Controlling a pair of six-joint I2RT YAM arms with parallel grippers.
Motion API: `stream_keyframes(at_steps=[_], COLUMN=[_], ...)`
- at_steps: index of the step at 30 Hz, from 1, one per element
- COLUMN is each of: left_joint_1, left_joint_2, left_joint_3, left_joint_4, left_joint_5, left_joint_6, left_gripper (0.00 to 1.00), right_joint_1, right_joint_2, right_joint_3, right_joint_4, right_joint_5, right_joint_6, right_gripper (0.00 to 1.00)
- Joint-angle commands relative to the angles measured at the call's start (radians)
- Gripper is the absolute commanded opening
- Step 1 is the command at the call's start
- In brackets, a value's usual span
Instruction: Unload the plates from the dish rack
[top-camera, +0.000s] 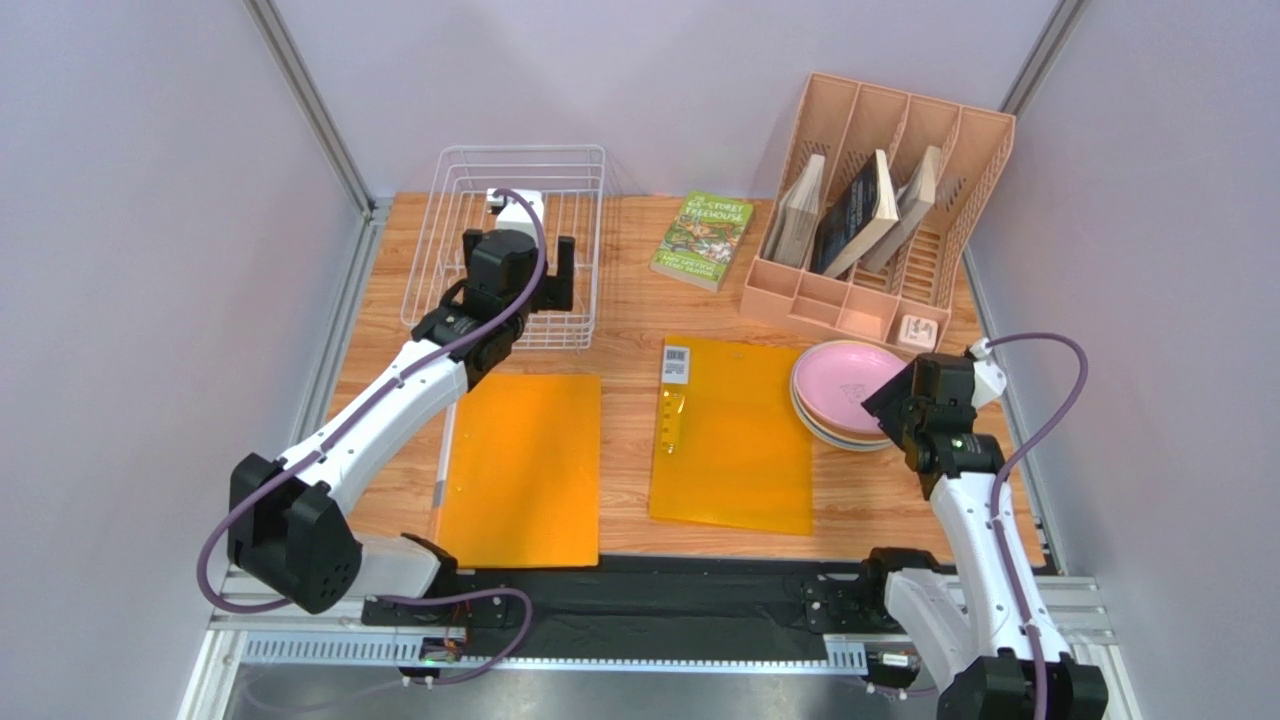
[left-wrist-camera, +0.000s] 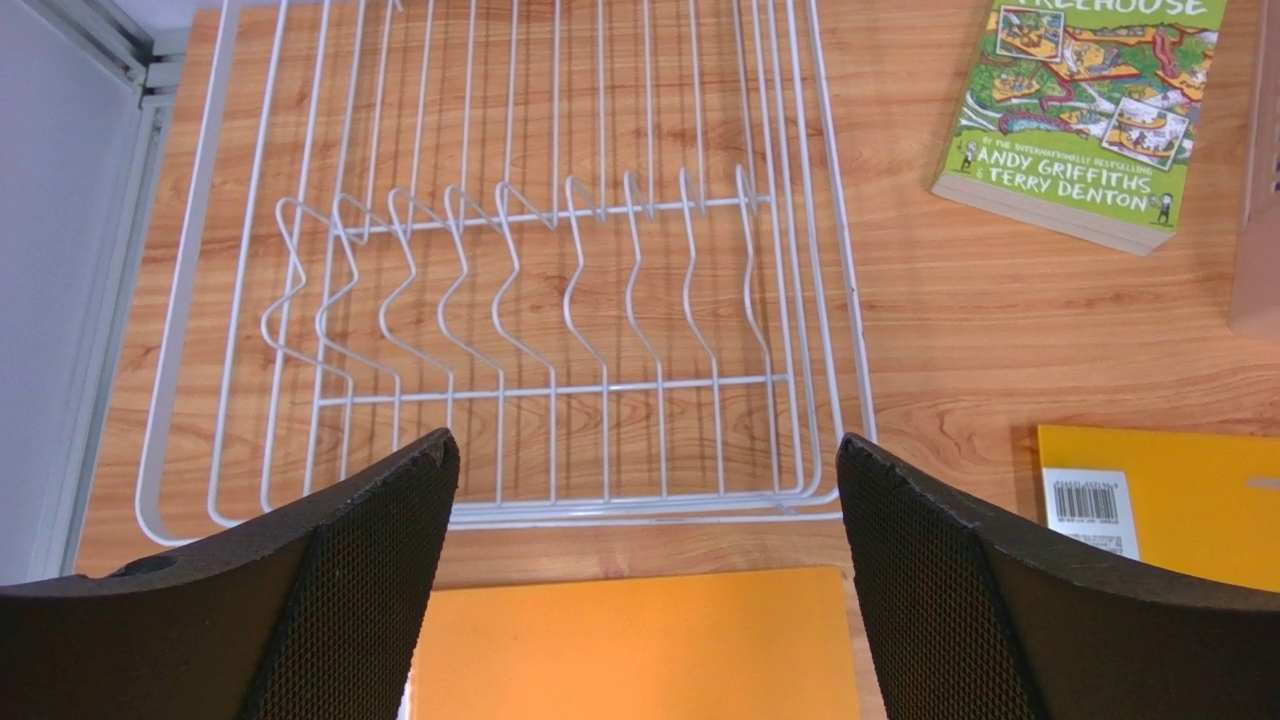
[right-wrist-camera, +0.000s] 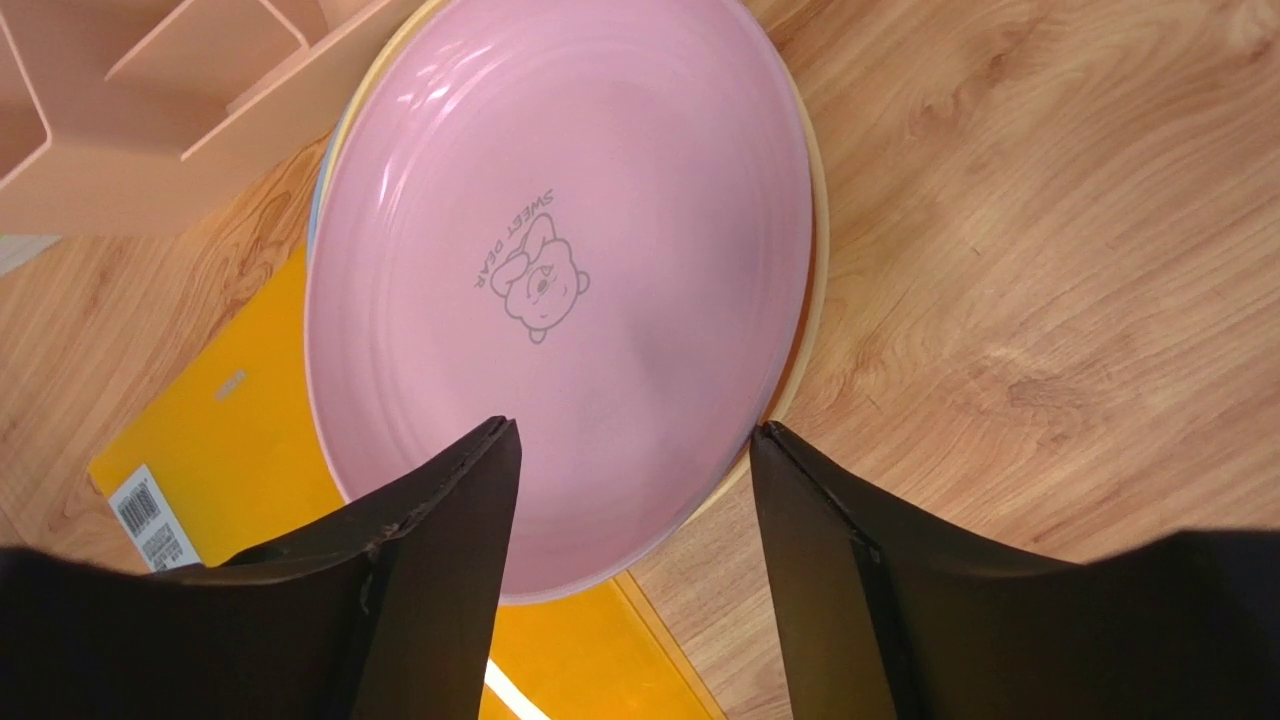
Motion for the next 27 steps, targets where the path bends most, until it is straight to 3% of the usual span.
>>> stream_keyframes(at_steps=[1,11,17,22,27], left_joint_1=[0.0,0.0,0.0,0.001,0.003], left_joint_2=[0.011,-0.001,0.015,0.015,0.002], left_joint_3=[0.028,0.023,0.049,0.069,0.078], left_joint_4=[-0.023,-0.019,-0.051,-0.054,-0.069], left_joint_5=[0.039,0.122,0.113,0.09,0.065], left_joint_6=[-0.017,-0.058,-0.06,-0.04,-0.029], left_gripper=[1.0,1.0,1.0,1.0,1.0], right_joint_1=[0.001,0.002,0.004,0.005,0.025], right_joint_2=[0.027,0.06,0.07,0.072,0.119], right_joint_3=[0.063,0.313,0.31,0.316,0.363], right_joint_4=[0.123,0.023,0.019,0.095,0.204], right_joint_5=[-0.099,-0.045,-0.088,-0.195,-0.277], right_joint_6=[-0.063,-0.214,-0.225,-0.261,-0.321], right_gripper=[0.65,0.73,0.75,0.75,0.82])
